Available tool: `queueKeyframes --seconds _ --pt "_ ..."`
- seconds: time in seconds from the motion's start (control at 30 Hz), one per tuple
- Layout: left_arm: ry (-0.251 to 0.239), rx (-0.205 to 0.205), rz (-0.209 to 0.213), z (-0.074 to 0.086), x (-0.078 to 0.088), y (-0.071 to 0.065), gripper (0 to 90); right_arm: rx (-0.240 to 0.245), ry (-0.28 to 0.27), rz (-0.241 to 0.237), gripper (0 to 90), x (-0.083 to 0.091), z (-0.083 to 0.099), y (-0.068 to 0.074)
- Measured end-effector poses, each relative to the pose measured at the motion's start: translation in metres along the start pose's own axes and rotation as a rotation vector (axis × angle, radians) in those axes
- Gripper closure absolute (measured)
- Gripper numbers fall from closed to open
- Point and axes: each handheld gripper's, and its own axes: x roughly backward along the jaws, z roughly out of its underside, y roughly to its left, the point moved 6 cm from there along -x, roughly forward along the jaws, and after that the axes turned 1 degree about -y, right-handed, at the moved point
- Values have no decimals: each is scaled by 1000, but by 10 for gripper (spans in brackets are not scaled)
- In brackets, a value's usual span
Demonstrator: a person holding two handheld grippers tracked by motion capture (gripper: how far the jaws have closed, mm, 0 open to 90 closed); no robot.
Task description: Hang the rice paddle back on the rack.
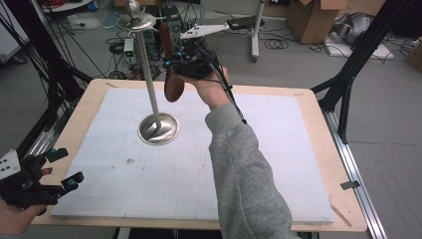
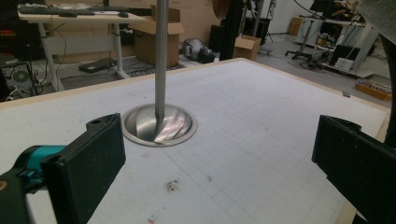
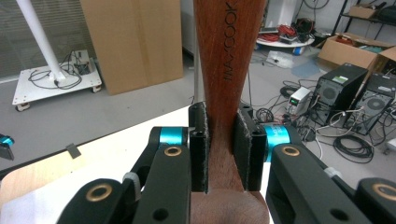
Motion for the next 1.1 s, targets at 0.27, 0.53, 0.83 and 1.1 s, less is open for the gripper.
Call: queueKeyframes --seconds 0.27,0.53,0.83,1.1 --pt "-11 -2 -6 -2 5 0 31 10 -7 11 777 -3 -3 3" --pt "-10 -3 -9 -2 6 1 31 12 0 16 777 -6 -2 3" --pt "-15 -4 -8 -3 8 0 31 4 0 14 777 -8 -1 4" --pt "-17 -3 -10 -3 9 0 31 8 3 30 777 -11 -2 6"
